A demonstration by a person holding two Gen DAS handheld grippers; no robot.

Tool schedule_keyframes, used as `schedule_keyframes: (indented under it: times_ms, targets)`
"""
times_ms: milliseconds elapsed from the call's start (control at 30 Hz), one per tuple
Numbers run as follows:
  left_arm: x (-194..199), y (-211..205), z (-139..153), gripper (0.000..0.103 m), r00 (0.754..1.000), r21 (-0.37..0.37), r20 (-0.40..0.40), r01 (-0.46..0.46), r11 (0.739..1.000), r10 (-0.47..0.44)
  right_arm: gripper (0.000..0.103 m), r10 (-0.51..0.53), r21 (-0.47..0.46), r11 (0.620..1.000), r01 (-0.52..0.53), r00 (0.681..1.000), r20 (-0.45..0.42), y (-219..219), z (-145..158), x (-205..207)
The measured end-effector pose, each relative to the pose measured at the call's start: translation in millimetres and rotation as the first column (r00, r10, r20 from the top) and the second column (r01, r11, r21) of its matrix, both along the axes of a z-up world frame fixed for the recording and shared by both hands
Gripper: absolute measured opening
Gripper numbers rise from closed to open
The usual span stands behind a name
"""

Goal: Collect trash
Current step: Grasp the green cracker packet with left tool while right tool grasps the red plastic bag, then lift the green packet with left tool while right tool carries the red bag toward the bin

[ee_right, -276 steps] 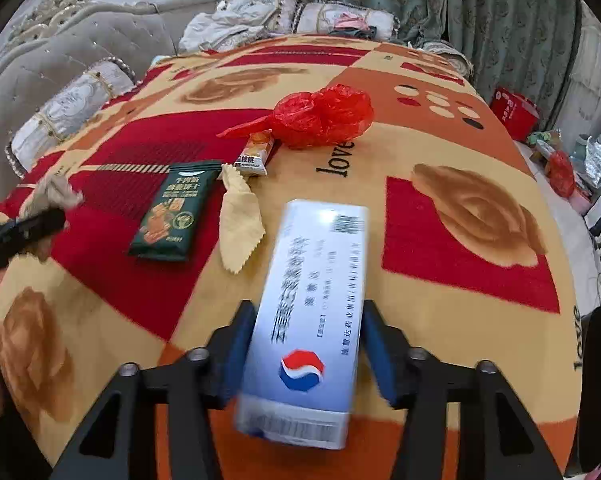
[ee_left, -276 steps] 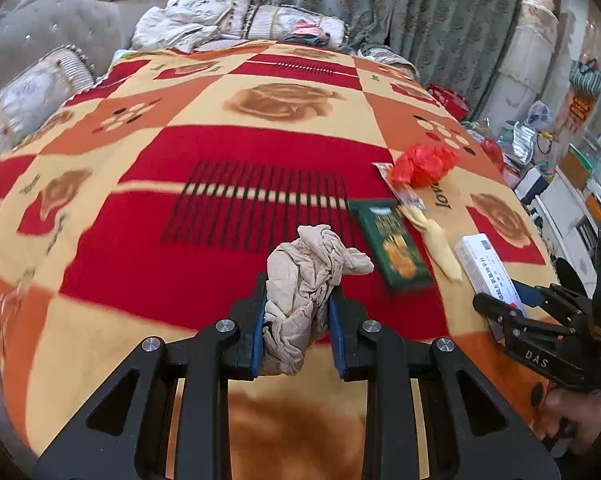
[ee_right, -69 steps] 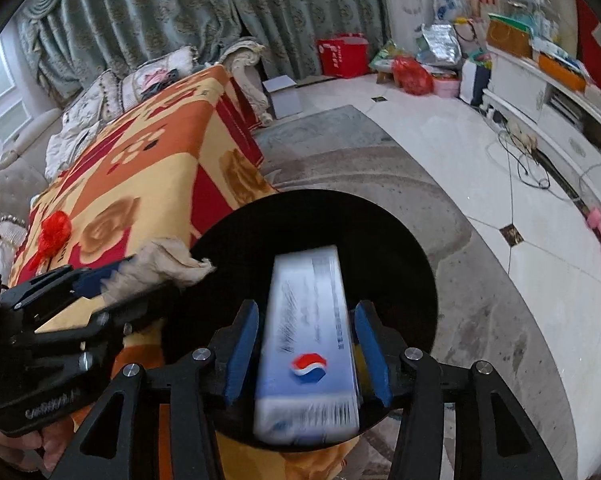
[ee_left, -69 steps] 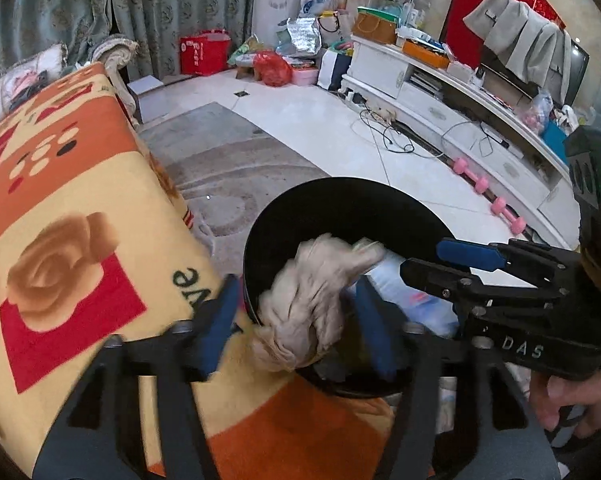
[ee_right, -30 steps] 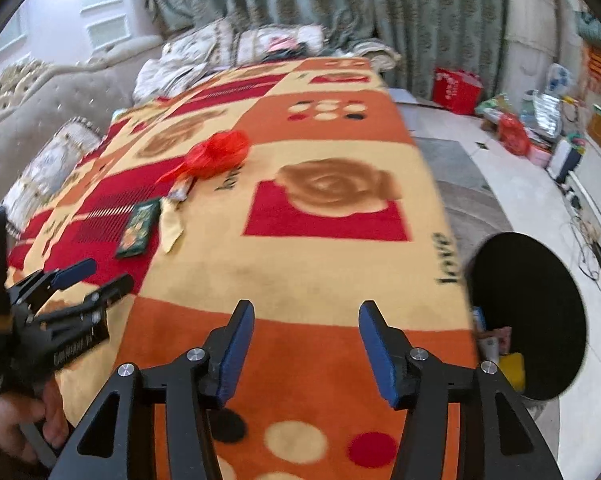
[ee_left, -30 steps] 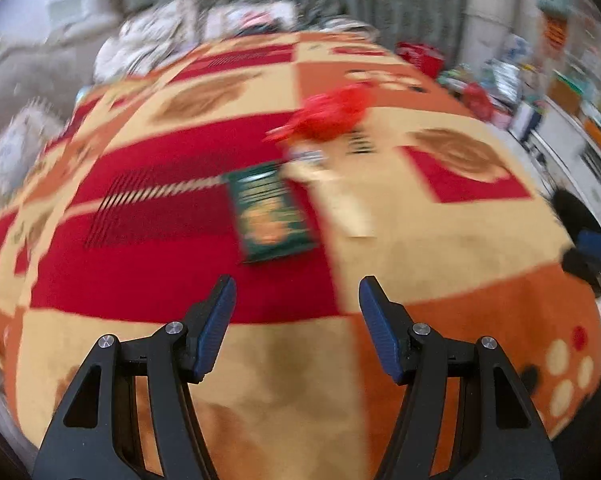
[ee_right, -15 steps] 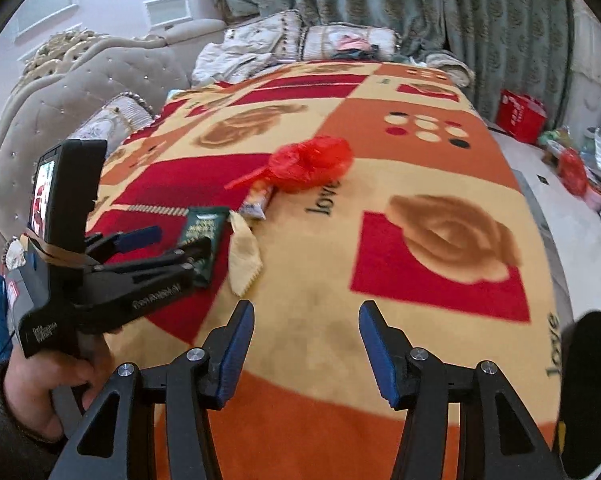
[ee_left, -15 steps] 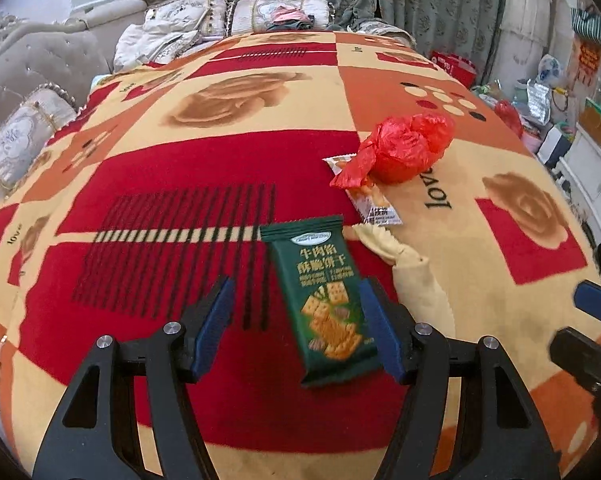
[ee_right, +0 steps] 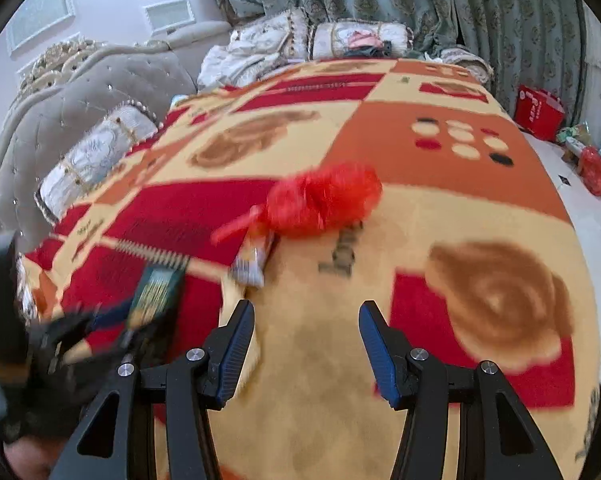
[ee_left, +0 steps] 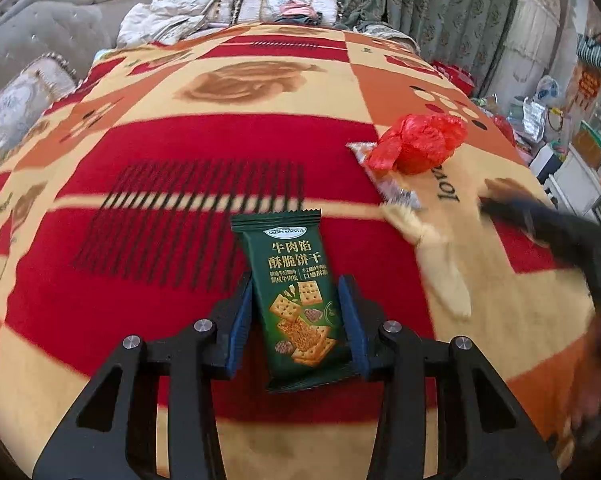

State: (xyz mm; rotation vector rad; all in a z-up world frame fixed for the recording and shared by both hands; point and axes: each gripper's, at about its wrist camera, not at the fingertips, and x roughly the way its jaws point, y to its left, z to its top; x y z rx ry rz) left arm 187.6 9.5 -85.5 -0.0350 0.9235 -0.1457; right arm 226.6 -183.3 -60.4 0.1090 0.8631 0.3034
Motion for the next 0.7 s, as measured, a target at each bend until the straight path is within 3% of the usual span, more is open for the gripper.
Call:
schedule_keyframes:
  times_ms: [67,100,167,300,433,467,500,533,600,700]
  targets:
    - [-13.1,1.6,0.1,0.040,1.000,0.002,0.008,0.010,1.000,-0.010,0.057,-0.015,0.045,0.999,0.014,1.000,0.025,-0.9,7.3,19.7]
    - [-16.7,0.6,-0.2,0.040,1.000,0.008,0.013,0.013,1.000,-0.013,0.075,-0.034,0.066,0.997,0.032,0.999,0.029,-1.3,10.0,31.7]
    - [-21.4,-1.6,0.5,0.040,1.000,0.016,0.027,0.016,1.000,-0.016,0.091,-0.097,0.078,0.993,0.094,0.995,0.033,-1.7,12.1,54.0]
    - [-16.6,1.9,-0.8,0.040,1.000,-0.015,0.020,0.004,1.000,-0.004,0.091,-0.128,0.079,0.988,0.131,0.991,-0.050,8.6,-0.5,95.1]
    - [-16.1,1.4,-0.8,0.040,1.000,-0.015,0.022,0.004,1.000,-0.004,0.091,-0.183,-0.106,0.979,0.171,0.976,-0.115,26.5,-19.1,115.6]
    - [-16.0,1.4,-0.8,0.040,1.000,-0.016,0.022,0.004,1.000,-0.004,0.083,-0.188,-0.125,0.977,0.173,0.974,-0.123,28.5,-22.0,116.7]
    - [-15.9,1.3,-0.9,0.040,1.000,-0.018,0.022,0.004,1.000,-0.003,0.059,-0.171,-0.093,0.982,0.161,0.980,-0.102,29.1,-19.9,113.8]
    - [-16.1,1.7,-1.2,0.040,1.000,-0.020,0.023,0.003,1.000,-0.002,0.050,-0.153,-0.072,0.987,0.147,0.984,-0.088,29.5,-17.6,111.2]
    - [-16.1,1.7,-1.2,0.040,1.000,-0.023,0.023,0.001,1.000,0.000,0.043,-0.143,-0.115,0.984,0.137,0.989,-0.042,33.5,-8.1,103.5]
    - [-17.6,3.1,-0.1,0.040,0.999,-0.021,0.034,-0.006,1.000,0.007,0.042,-0.133,-0.147,0.980,0.136,0.991,0.030,32.3,11.2,83.6]
